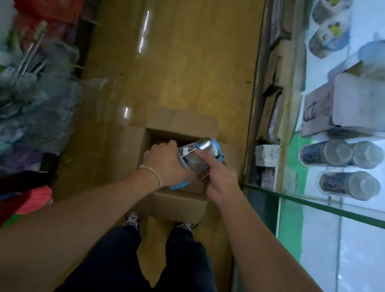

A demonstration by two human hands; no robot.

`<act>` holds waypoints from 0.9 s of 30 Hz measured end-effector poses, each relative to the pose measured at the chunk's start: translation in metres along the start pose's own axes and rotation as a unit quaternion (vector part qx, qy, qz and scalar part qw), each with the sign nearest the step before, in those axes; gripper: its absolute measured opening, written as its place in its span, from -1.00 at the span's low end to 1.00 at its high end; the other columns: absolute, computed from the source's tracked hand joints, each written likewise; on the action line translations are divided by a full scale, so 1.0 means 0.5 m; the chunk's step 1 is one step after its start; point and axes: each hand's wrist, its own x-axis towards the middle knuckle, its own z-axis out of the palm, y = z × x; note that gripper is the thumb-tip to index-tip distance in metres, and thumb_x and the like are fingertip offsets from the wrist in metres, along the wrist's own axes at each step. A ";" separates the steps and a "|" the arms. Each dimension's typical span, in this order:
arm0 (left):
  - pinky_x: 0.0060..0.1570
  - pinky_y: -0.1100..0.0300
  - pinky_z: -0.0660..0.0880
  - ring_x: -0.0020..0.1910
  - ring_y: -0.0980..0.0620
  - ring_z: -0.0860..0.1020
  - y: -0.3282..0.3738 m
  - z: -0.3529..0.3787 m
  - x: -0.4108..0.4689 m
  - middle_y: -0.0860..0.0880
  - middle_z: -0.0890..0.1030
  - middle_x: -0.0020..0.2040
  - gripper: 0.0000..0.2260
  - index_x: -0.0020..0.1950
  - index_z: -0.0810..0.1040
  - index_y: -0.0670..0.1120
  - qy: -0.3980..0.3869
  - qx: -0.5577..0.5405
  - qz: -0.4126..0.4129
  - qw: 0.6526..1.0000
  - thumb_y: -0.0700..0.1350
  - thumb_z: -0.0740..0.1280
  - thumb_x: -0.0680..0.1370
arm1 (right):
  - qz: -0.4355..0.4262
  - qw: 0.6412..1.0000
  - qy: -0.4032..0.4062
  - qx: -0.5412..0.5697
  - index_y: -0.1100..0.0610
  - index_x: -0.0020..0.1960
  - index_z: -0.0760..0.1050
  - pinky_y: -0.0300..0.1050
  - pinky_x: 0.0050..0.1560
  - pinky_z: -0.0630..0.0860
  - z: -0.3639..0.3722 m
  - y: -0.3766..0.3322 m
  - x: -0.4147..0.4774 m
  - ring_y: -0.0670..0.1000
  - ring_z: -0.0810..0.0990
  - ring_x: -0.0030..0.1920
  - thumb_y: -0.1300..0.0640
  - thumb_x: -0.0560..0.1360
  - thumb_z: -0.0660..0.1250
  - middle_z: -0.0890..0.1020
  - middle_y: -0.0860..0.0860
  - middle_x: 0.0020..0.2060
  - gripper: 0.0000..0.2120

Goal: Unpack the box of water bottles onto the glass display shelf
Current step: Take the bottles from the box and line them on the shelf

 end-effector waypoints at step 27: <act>-0.17 0.02 0.64 -0.21 0.10 0.65 0.056 -0.284 -0.296 0.07 0.66 -0.24 -0.38 -0.16 0.61 0.04 0.022 -0.077 0.295 0.952 0.49 0.44 0.05 | -0.303 0.936 0.158 0.085 0.19 -0.06 0.65 0.06 -0.04 0.64 0.155 -0.042 -0.493 0.14 0.73 -0.10 0.21 0.19 0.64 0.74 0.13 -0.15 -0.64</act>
